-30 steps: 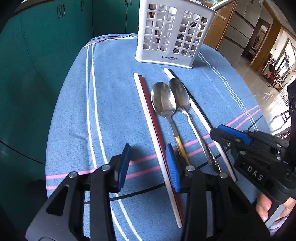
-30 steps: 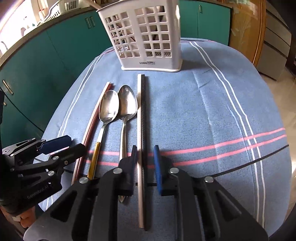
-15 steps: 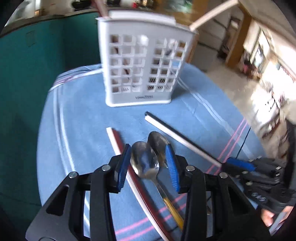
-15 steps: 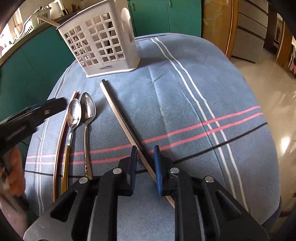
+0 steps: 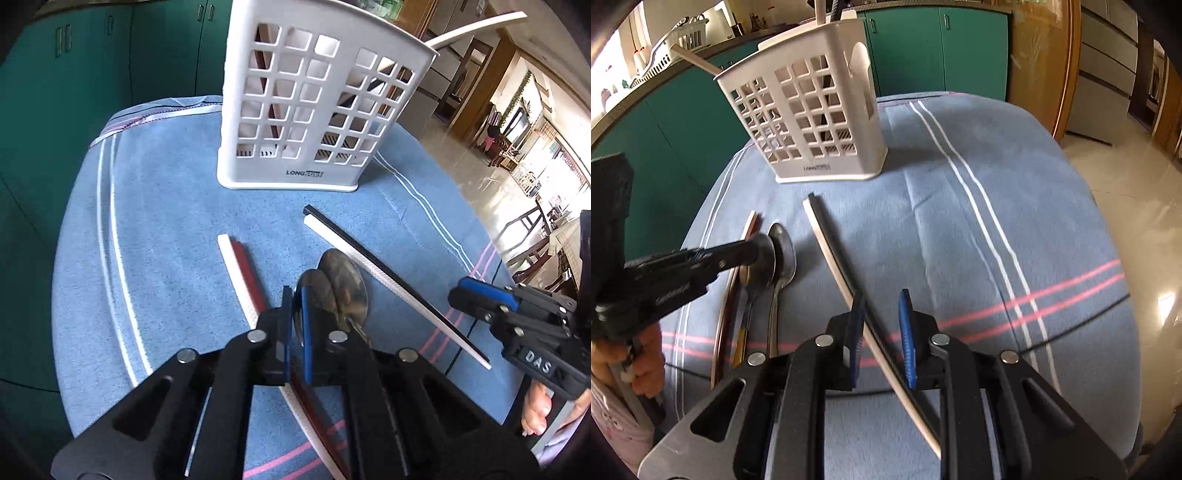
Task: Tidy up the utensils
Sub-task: 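Close the left tool on a steel spoon while the right tool grasps another spoon, then lift both spoons and lower them into the white utensil holder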
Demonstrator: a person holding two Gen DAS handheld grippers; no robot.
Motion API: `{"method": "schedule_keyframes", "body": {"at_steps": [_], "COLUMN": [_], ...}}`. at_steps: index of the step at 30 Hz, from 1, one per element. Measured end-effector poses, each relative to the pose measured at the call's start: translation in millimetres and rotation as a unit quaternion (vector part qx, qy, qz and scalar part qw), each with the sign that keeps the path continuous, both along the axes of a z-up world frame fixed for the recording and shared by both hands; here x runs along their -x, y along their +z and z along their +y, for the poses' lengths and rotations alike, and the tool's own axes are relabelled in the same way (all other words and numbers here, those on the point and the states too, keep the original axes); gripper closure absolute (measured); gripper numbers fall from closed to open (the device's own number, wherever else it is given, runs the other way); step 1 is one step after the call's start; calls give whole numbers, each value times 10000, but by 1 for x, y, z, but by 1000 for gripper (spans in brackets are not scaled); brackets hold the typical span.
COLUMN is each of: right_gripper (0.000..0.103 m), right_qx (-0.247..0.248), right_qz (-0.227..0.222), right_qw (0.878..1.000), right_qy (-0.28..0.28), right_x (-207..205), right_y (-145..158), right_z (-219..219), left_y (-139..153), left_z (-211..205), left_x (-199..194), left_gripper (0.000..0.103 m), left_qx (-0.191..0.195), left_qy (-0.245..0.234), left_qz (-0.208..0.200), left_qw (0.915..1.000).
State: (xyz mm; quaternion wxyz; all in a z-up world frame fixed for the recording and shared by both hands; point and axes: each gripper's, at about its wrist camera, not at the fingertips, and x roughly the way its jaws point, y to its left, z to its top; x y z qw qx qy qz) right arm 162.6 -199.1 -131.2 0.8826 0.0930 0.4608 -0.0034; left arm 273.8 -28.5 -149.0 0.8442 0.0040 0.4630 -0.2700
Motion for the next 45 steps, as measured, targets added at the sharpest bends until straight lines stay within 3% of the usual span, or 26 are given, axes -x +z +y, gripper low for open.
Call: {"method": "schedule_keyframes", "body": {"at_steps": [6, 9, 12, 19, 24, 29, 31, 33, 35, 37, 42, 45], "right_gripper": [84, 84, 84, 84, 84, 84, 84, 85, 98, 101, 102, 102], "right_qx": [-243, -606, -621, -872, -979, -1195, -1270, -1315, -1384, -1410, -1306, -1121], "right_qz": [-65, -145, -97, 74, 185, 244, 260, 270, 275, 246, 134, 25], "right_qw": [9993, 9930, 9867, 9772, 9737, 9696, 9674, 9659, 9638, 9633, 9669, 9716], "right_qy": [280, 999, 1501, 1937, 2048, 2119, 2176, 2213, 2262, 2272, 2188, 2085], "right_x": [-11, -29, -50, -80, -89, -91, -92, -92, -92, -93, -84, -77], "right_y": [-1, 0, -3, -9, -13, -18, -18, -19, -20, -20, -11, 0], "right_z": [0, 13, 30, 48, 51, 42, 40, 35, 35, 34, 31, 26], "left_y": [10, 14, 10, 8, 5, 1, 0, -3, -7, -7, -3, 11], "left_z": [18, 31, 39, 41, 42, 42, 43, 43, 42, 43, 41, 44], "left_x": [14, 20, 19, 16, 9, 0, -4, -8, -10, -11, -5, 3], "left_gripper": [102, 102, 101, 101, 100, 83, 83, 83, 94, 99, 101, 101], "left_qx": [22, 167, 184, 181, 270, 419, 536, 683, 798, 921, 828, 761], "left_qy": [209, 279, 337, 368, 325, 212, 164, 73, -2, 13, 102, 267], "left_qz": [-114, -73, -36, -11, 86, 220, 278, 419, 531, 576, 478, 213], "left_qw": [9997, 9994, 9993, 9992, 9991, 9987, 9980, 9968, 9954, 9941, 9954, 9965]}}
